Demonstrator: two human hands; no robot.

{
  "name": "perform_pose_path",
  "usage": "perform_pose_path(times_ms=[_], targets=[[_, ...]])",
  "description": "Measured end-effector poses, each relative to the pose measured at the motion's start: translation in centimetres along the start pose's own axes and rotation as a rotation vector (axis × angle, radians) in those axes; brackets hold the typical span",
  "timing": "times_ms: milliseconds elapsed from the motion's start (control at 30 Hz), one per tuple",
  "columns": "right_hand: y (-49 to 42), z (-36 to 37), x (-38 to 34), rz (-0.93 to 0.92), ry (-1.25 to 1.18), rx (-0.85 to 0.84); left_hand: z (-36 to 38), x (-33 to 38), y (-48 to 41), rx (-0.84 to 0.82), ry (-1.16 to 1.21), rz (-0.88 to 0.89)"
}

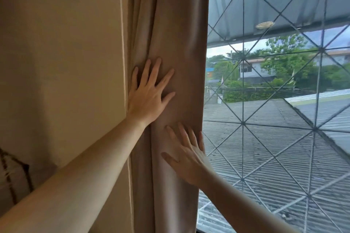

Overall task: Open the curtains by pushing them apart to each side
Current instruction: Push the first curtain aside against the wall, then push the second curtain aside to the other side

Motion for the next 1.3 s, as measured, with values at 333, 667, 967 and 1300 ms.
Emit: perform_pose_path(times_ms=[333, 667, 967, 1300], targets=[[8.5, -7.6, 3.8, 0.048, 0.021, -0.071, -5.4, 9.0, 2.1, 0.004, 0.134, 0.012], [17.4, -14.4, 8.1, 0.104, 0.144, -0.122, -10.6, 18.5, 3.3, -0.004, 0.232, 0.080], [23.1, -19.1, 10.4, 0.173, 0.211, -0.116, -11.5, 24.8, 3.4, -0.038, 0.364, 0.100], [26.3, -23.4, 12.9, 0.293, 0.397, -0.165, -10.3, 32.1, 1.7, 0.053, 0.526, 0.178]])
Point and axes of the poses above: each hand's wrist, its own y-axis away from the middle knuckle, its own z-axis out of the palm, x = y × z, the point moved 1 cm from there along -y, towards the middle knuckle, and after that the axes turned 15 degrees about -z, right-handed, at the moved point
